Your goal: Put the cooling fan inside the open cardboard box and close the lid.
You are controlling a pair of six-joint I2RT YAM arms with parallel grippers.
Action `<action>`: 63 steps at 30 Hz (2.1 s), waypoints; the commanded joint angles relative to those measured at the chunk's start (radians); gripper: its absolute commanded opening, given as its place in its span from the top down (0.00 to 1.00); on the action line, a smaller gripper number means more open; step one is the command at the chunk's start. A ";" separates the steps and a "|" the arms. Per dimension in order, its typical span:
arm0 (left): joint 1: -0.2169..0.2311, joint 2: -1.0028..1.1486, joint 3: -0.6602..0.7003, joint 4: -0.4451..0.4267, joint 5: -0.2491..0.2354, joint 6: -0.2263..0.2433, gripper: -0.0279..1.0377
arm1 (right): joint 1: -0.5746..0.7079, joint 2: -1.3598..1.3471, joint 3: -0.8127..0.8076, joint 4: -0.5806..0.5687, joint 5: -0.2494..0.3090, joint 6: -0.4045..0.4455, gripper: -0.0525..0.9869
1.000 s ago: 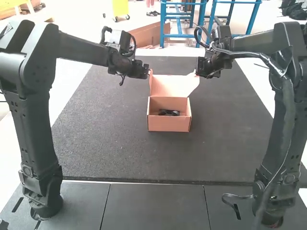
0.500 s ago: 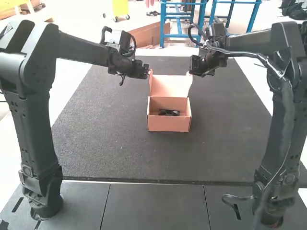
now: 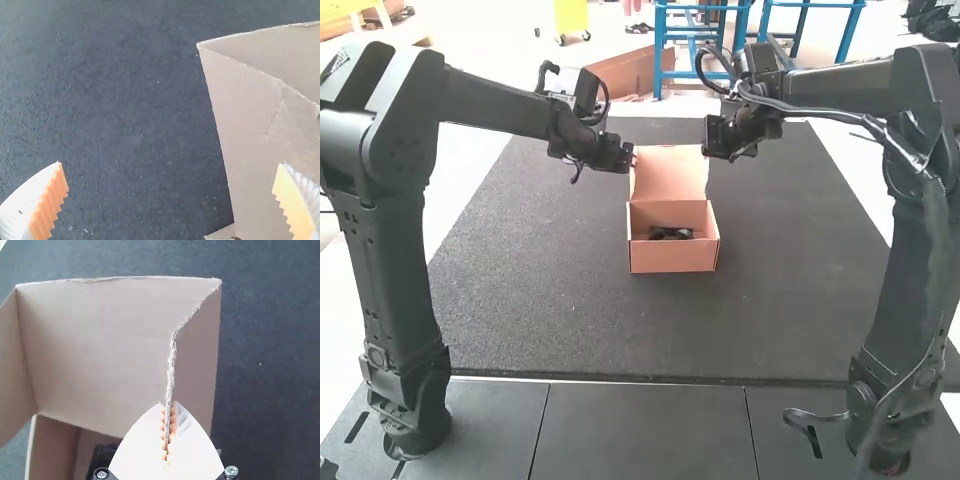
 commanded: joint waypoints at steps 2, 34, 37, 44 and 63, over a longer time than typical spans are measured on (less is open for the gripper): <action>-0.024 -0.026 0.030 -0.003 0.012 -0.009 0.06 | 0.021 -0.080 -0.047 0.002 -0.001 -0.012 0.96; -0.049 -0.122 -0.105 -0.003 0.017 -0.009 0.06 | 0.066 -0.165 -0.251 0.006 -0.039 -0.002 0.96; -0.050 -0.129 -0.114 -0.006 0.017 -0.009 0.06 | 0.072 -0.168 -0.265 0.006 -0.040 -0.002 0.96; -0.049 -0.172 -0.155 -0.025 0.017 -0.007 0.06 | 0.074 -0.177 -0.296 -0.009 -0.028 -0.024 0.96; -0.049 -0.304 -0.289 -0.022 0.014 -0.006 0.06 | 0.101 -0.205 -0.373 -0.077 0.162 -0.188 0.96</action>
